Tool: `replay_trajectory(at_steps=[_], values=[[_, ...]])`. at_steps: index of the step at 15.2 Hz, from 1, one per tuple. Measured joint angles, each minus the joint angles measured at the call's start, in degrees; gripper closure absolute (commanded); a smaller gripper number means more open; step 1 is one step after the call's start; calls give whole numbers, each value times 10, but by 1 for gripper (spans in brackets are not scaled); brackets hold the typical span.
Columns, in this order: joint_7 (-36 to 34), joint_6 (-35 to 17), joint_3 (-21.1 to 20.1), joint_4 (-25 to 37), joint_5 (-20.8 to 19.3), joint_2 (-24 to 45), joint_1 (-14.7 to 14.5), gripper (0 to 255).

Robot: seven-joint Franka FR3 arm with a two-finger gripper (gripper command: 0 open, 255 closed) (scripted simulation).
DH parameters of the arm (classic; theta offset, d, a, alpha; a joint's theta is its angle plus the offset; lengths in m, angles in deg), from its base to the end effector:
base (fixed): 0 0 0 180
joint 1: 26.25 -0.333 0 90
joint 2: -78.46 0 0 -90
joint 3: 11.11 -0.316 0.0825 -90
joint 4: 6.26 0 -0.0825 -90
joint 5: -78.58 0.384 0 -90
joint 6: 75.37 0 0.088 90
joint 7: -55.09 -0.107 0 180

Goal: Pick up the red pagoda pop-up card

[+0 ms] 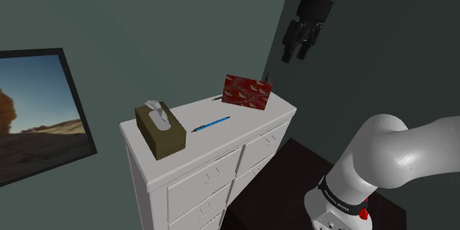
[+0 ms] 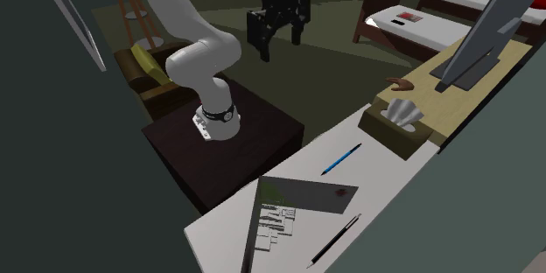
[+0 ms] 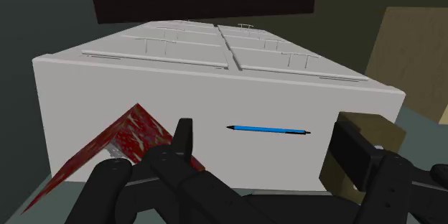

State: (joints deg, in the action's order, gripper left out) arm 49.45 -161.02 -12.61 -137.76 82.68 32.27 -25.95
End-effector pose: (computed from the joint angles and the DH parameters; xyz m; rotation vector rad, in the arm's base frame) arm 0.2935 0.0173 0.6185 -3.0864 0.1233 -0.0043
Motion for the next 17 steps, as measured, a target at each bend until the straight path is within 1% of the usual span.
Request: replay_trajectory(at_steps=[2,6,9,14,17], values=[[13,-5,5,-6,-5,0,-2,0],[108,-52,43,-33,-43,21,-14,0],[189,-102,77,-60,-74,42,-22,0],[321,-182,132,-75,-118,100,-38,0],[394,-242,161,-67,-134,162,-53,0]])
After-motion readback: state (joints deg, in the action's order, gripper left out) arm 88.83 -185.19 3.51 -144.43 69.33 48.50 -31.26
